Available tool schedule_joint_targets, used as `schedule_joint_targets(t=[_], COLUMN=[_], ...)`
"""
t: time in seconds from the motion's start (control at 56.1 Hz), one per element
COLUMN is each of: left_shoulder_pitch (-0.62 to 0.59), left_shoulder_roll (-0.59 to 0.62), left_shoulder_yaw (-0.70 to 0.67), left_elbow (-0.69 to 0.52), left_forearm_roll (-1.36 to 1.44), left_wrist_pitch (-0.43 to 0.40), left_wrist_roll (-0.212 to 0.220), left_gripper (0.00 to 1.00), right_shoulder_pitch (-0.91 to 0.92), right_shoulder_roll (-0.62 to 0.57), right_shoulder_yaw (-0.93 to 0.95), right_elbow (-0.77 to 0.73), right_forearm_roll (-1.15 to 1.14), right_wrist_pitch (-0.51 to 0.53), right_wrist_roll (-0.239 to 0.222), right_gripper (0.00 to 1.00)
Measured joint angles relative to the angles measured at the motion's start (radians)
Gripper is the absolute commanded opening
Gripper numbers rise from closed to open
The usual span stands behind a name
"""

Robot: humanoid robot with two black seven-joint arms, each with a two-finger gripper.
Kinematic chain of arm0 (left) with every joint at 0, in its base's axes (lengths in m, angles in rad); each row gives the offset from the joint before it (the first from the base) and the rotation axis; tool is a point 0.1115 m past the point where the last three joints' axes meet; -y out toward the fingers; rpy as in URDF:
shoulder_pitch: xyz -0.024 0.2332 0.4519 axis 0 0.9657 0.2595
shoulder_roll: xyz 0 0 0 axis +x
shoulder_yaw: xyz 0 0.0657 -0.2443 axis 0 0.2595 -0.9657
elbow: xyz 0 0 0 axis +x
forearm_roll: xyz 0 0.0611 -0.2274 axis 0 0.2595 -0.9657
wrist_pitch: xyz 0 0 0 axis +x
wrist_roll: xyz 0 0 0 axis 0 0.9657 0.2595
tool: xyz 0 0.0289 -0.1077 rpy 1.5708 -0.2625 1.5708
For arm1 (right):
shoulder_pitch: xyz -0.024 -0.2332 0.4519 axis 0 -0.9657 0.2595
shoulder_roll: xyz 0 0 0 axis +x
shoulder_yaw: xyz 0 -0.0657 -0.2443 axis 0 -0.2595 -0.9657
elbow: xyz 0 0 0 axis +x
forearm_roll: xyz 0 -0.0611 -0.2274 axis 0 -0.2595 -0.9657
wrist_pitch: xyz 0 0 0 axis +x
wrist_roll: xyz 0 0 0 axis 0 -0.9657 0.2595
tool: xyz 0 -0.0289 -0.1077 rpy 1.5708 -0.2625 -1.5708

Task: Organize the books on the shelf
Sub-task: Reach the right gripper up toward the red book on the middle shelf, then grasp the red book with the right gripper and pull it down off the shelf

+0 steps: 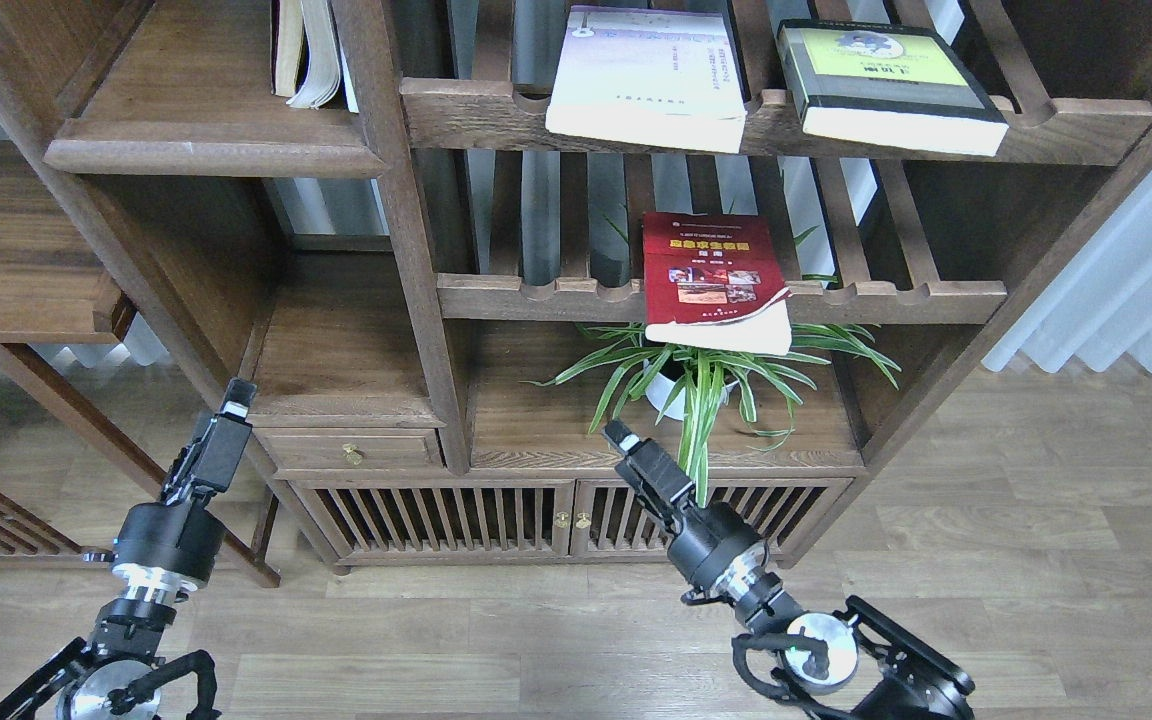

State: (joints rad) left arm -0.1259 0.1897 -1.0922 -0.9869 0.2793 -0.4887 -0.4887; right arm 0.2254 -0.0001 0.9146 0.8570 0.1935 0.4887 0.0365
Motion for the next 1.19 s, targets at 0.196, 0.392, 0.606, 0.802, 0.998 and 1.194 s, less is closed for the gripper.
schedule_joint_targets(t=[0.196, 0.392, 0.606, 0.802, 0.998, 1.194], left_shoulder_pitch=[0.002, 0.002, 0.004, 0.005, 0.005, 0.002], left_shoulder_roll=[0.000, 0.000, -0.001, -0.001, -0.003, -0.003], left_shoulder_yaw=[-0.005, -0.005, -0.005, -0.009, -0.009, -0.009], left_elbow=[0.003, 0.004, 0.008, 0.008, 0.010, 0.025], left_forearm_roll=[0.000, 0.000, 0.000, 0.000, 0.001, 0.001], left_wrist_pitch=[0.000, 0.000, 0.000, 0.000, 0.000, 0.000], left_wrist_roll=[0.000, 0.000, 0.000, 0.000, 0.000, 0.000], left_gripper=[1.00, 1.00, 1.00, 1.00, 1.00, 1.00], right_shoulder_pitch=[0.085, 0.094, 0.124, 0.141, 0.144, 0.145], right_shoulder_roll=[0.000, 0.000, 0.000, 0.000, 0.000, 0.000], right_shoulder_yaw=[0.002, -0.001, 0.008, 0.072, 0.152, 0.166], right_elbow=[-0.006, -0.006, -0.020, -0.024, -0.024, -0.021], right_forearm_roll=[0.054, 0.062, 0.116, 0.182, 0.222, 0.264], right_wrist_pitch=[0.000, 0.000, -0.040, -0.166, -0.253, -0.259], right_wrist_roll=[0.049, 0.053, 0.056, 0.078, 0.083, 0.087], right_gripper=[1.00, 1.00, 1.00, 0.94, 0.72, 0.62])
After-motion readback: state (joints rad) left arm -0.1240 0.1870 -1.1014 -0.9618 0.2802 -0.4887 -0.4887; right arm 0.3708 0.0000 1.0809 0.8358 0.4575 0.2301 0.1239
